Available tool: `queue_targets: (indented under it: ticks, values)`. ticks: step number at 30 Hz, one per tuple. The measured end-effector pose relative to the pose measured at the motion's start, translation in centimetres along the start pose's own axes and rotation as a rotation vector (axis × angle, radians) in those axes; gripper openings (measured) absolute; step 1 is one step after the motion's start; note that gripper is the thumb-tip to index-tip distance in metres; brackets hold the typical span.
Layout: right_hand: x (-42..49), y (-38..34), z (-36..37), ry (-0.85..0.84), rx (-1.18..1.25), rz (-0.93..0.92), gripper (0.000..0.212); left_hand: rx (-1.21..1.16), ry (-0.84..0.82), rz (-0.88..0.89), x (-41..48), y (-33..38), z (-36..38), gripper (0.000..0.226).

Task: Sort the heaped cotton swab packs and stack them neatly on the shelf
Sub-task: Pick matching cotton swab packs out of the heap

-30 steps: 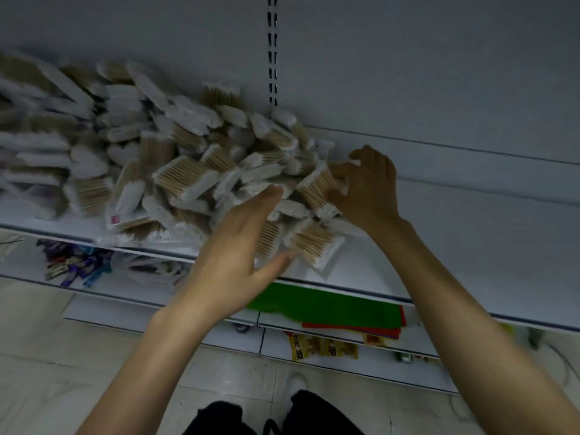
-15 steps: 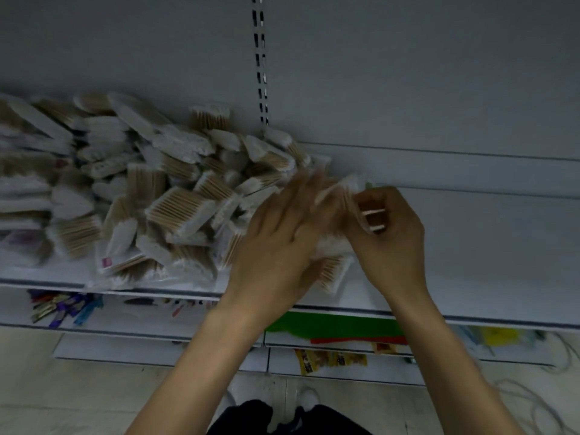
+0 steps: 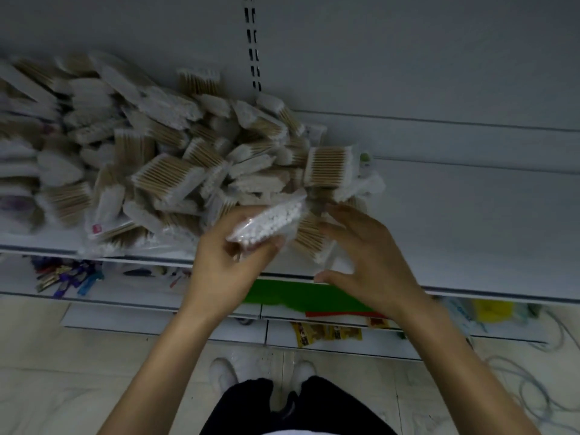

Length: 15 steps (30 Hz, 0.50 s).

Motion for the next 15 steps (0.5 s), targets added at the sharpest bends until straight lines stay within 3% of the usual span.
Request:
queue_targets:
  ticks: [4, 9, 15]
  values:
    - [0.7, 0.1, 1.4, 0.012, -0.01, -0.048, 0.042, -0.178, 0.089, -0.17, -3.2, -1.6, 0.0, 0.021]
    - [0.2, 1.2, 1.2, 0.054, 0.261, 0.141, 0.039, -0.352, 0.214, -0.378, -5.9, -4.1, 1.2, 0.022]
    - [-0.5, 1.4, -0.9, 0.33, 0.61, 0.314, 0.024, -0.403, 0.217, -0.427, -5.6, -4.9, 2.2, 0.022]
Point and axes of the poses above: each hand's wrist, its own x-axis towards the middle knuckle, its own z-axis out of the palm, y = z × x, the point moved 7 cm from there along x, towards the middle knuckle, and after that the axes turned 1 degree about -x, right-handed, at the moved point
